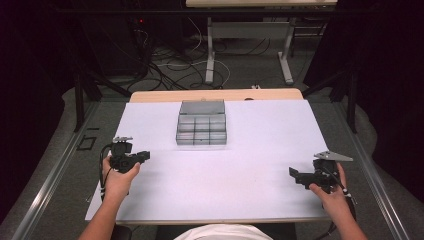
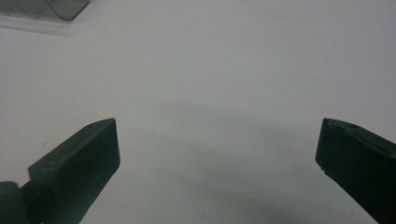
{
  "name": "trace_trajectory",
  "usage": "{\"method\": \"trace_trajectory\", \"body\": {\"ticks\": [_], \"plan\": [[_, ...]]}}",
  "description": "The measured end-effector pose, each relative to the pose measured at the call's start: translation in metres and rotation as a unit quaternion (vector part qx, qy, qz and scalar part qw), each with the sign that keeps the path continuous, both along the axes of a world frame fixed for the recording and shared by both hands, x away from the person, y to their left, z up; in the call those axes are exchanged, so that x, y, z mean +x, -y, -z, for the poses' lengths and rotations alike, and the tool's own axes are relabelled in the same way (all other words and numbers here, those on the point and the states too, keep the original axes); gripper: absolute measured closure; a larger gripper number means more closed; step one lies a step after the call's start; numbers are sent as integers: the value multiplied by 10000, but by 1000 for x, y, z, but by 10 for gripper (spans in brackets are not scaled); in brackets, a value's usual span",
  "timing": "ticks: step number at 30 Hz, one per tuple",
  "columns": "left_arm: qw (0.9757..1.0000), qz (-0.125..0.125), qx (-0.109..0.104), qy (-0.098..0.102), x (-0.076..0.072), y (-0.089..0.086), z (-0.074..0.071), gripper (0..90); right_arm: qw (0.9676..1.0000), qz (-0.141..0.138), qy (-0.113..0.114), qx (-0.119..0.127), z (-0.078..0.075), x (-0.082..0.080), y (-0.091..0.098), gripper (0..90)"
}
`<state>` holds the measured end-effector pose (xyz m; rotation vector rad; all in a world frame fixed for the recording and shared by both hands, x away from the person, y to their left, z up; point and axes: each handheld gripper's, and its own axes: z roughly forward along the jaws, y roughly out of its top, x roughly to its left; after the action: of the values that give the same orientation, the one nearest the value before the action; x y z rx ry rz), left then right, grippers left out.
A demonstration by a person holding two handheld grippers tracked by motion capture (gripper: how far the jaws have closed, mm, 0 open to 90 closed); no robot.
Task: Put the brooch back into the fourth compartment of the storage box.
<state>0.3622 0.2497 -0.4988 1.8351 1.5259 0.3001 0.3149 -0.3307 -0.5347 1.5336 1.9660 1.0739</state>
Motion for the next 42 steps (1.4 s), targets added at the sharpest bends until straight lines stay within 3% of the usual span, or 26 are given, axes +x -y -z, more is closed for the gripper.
{"method": "trace_trajectory", "body": {"ticks": [15, 42], "plan": [[9996, 257, 51, 63, 17, 27, -24, 803, 10000, -50, 3, 12, 0, -1, 0, 0], [9987, 484, 48, 141, 52, 65, -50, 803, 9999, -92, -26, 56, 1, 0, -1, 0]]}}
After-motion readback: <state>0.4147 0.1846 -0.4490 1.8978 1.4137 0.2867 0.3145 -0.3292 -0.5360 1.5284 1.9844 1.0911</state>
